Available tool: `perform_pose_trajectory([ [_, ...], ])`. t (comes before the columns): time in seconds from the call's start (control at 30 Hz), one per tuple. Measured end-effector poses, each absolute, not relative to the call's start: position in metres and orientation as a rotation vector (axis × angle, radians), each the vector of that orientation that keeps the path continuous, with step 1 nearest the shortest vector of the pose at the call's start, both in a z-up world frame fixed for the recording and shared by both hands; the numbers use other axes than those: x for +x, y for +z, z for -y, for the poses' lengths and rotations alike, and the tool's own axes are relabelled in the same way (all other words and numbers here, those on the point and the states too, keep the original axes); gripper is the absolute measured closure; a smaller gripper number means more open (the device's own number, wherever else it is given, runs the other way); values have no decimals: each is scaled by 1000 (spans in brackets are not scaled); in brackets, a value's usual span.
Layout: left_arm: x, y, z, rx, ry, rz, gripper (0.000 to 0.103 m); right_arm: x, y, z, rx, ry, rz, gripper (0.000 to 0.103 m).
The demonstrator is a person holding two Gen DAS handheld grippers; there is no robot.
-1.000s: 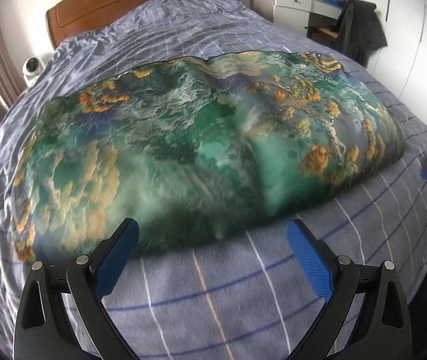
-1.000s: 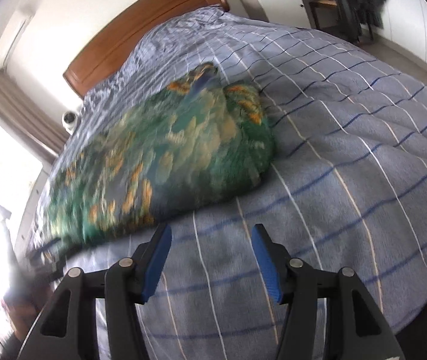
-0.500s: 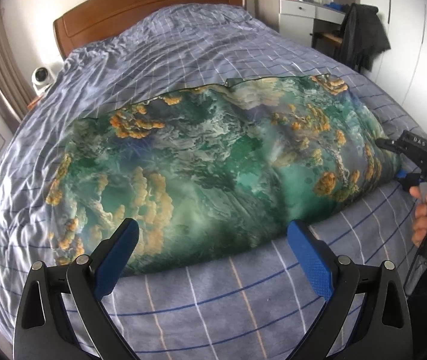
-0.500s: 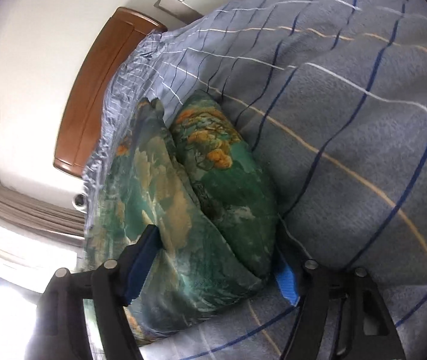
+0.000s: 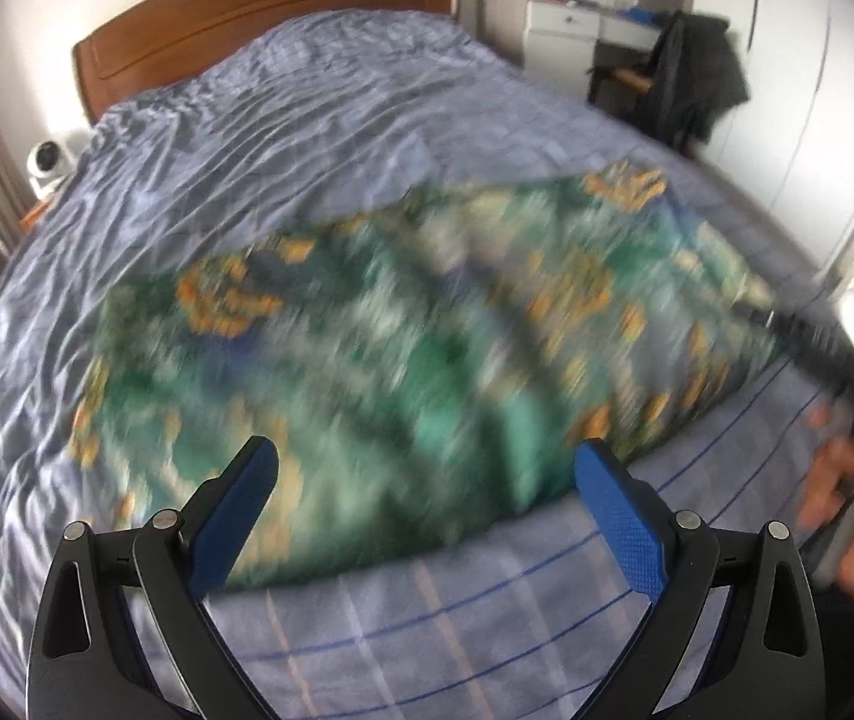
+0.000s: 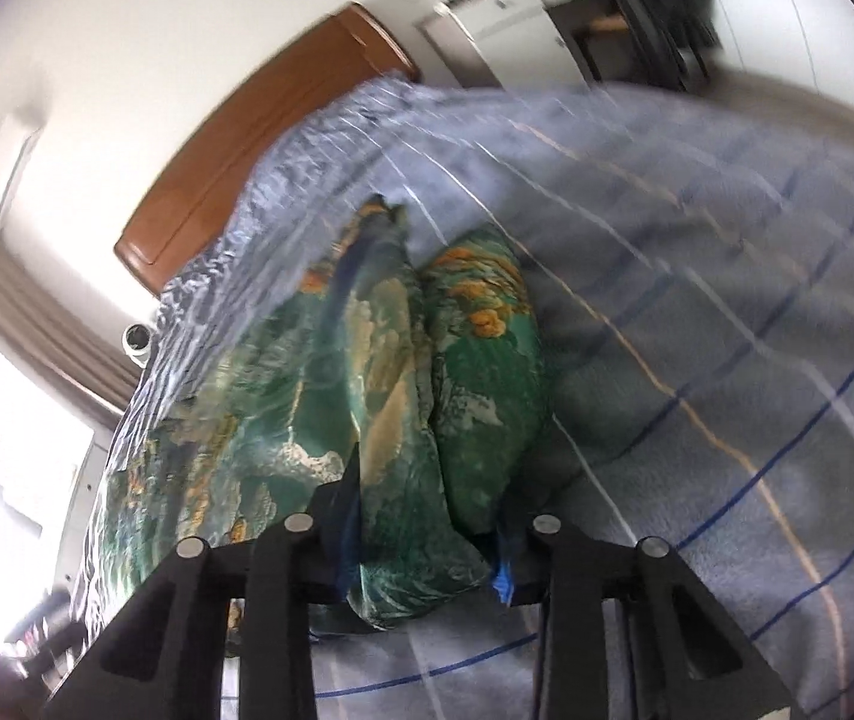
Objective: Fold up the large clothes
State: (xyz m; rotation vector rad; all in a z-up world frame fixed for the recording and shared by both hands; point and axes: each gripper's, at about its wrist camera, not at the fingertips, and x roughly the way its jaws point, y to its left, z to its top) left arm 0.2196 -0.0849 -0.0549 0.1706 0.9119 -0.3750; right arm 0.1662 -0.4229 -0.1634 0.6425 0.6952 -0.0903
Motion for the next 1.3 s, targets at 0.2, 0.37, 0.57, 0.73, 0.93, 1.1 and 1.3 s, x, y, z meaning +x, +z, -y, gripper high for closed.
perform_pose_trajectory([
  [0.2, 273, 9, 146, 93, -644, -981, 4, 147, -115, 388, 488, -28, -592, 71],
  [0.37, 291, 20, 214, 193, -782, -1080, 4, 145, -81, 350, 358, 37, -540, 71],
  [0.57, 303, 14, 239, 245, -788, -1224, 10, 136, -59, 292, 137, 134, -511, 71],
  [0.73, 293, 14, 236, 348, -719, -1240, 9, 136, -54, 254, -27, 201, -501, 71],
  [0.93, 283, -4, 225, 542, -539, -1174, 54, 118, -46, 212, -168, 293, -479, 71],
  [1.1, 288, 1, 185, 458, -521, -1159, 77, 114, -44, 209, -141, 323, -485, 69],
  [1.3, 322, 14, 86, 314, -460, -1140, 77, 111, -29, 238, 25, 407, -561, 45],
])
